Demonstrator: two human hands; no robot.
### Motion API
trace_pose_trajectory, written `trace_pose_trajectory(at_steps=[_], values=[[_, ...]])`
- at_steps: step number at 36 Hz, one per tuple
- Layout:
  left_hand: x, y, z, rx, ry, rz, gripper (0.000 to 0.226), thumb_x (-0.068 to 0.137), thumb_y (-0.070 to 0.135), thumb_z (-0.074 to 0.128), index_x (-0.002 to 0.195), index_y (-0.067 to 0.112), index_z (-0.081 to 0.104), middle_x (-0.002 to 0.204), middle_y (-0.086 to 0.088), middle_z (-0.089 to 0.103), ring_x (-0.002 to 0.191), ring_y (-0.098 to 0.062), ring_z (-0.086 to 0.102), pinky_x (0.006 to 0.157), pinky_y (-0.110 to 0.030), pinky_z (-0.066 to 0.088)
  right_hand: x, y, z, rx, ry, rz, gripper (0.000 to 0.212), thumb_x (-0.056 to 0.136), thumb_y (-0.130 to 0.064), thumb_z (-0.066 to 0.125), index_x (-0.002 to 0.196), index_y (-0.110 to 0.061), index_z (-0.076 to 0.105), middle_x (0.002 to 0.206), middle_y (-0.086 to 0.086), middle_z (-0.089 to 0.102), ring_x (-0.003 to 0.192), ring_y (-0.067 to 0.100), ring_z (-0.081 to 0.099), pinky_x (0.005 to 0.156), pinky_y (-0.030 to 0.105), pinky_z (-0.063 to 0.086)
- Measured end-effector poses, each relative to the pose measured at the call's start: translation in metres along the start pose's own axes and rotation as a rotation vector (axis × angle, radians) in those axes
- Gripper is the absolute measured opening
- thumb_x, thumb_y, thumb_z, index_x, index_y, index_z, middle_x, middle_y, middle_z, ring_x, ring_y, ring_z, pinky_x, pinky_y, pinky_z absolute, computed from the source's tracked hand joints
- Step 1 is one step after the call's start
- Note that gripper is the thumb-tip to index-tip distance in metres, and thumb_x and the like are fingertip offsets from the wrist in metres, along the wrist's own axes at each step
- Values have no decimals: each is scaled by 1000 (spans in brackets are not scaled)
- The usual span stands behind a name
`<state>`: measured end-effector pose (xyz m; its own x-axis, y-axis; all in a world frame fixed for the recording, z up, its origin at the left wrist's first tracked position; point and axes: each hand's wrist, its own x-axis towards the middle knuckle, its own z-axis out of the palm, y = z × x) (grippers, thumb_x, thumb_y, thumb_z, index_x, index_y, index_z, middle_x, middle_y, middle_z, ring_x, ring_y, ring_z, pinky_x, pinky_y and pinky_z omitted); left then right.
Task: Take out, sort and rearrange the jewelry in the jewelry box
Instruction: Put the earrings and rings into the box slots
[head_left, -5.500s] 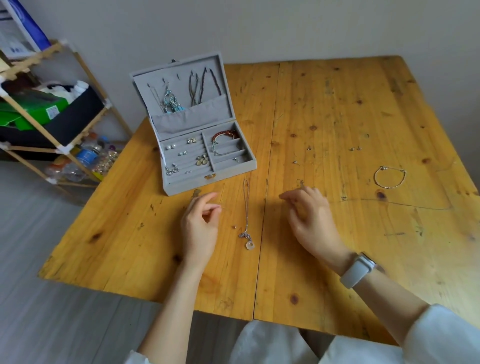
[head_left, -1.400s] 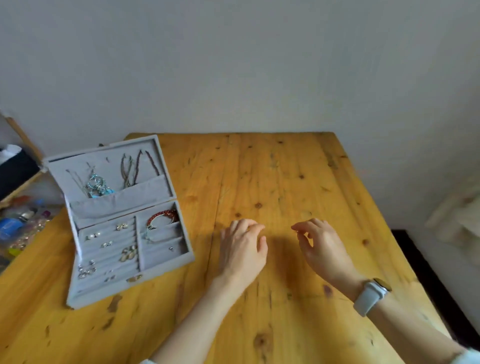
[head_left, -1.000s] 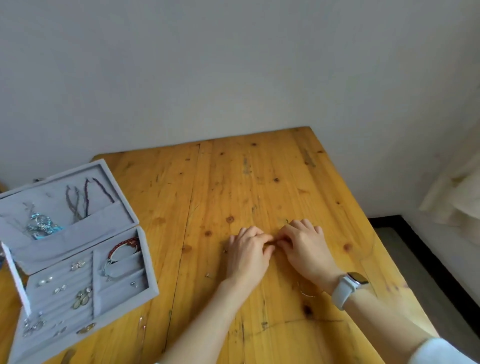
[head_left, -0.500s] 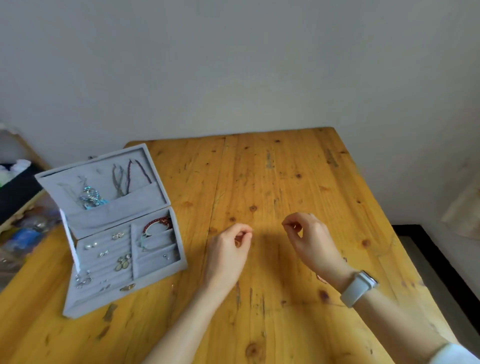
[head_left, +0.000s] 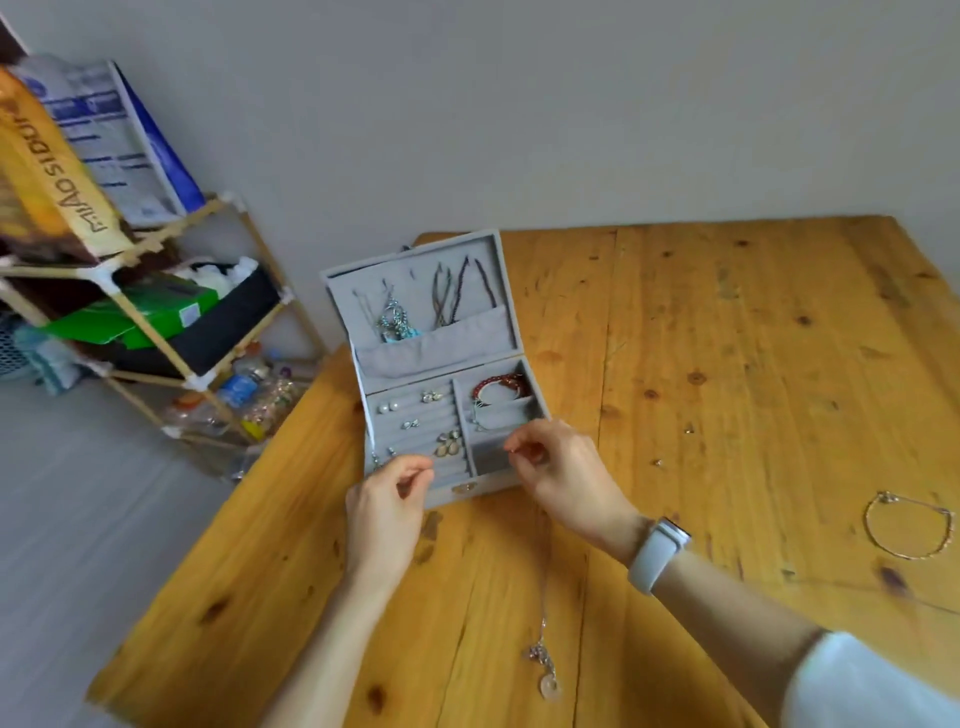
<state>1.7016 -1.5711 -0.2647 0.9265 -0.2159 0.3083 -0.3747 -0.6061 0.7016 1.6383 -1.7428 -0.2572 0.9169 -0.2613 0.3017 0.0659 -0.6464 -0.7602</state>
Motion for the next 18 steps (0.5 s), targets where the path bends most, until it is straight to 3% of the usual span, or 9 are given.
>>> trace_pose_trajectory(at_steps=[2, 5, 12, 18], values=[[3, -4, -2, 18, -7, 19, 8, 78, 4, 70, 83, 9, 73, 79, 0, 71, 69, -9, 60, 70, -16, 43, 3, -1, 12, -9, -13, 3, 15, 80, -4, 57, 88, -12, 67, 85, -2, 64, 79, 16, 57, 80, 31, 47], [7, -8, 0, 42, -21, 61, 9, 75, 3, 72, 81, 8, 74, 77, 1, 69, 63, -3, 52, 65, -9, 35, 2, 1, 23, -15, -11, 22, 14, 84, -9, 56, 90, -14, 67, 88, -3, 65, 85, 15, 57, 88, 37, 44], [14, -13, 10, 48, -42, 79, 8, 73, 6, 75, 79, 10, 75, 77, -1, 65, 72, -16, 52, 68, -16, 34, 1, 4, 23, 12, -3, 29, 12, 87, -12, 57, 91, -18, 66, 87, -12, 60, 86, 9, 56, 91, 38, 42], [22, -6, 9, 69, -157, 84, 10, 76, 5, 72, 84, 9, 75, 83, -2, 67, 69, -9, 48, 65, -9, 33, 0, 4, 24, 12, 14, 40, 12, 87, -12, 57, 90, -18, 67, 85, -14, 58, 83, 7, 54, 91, 34, 39]])
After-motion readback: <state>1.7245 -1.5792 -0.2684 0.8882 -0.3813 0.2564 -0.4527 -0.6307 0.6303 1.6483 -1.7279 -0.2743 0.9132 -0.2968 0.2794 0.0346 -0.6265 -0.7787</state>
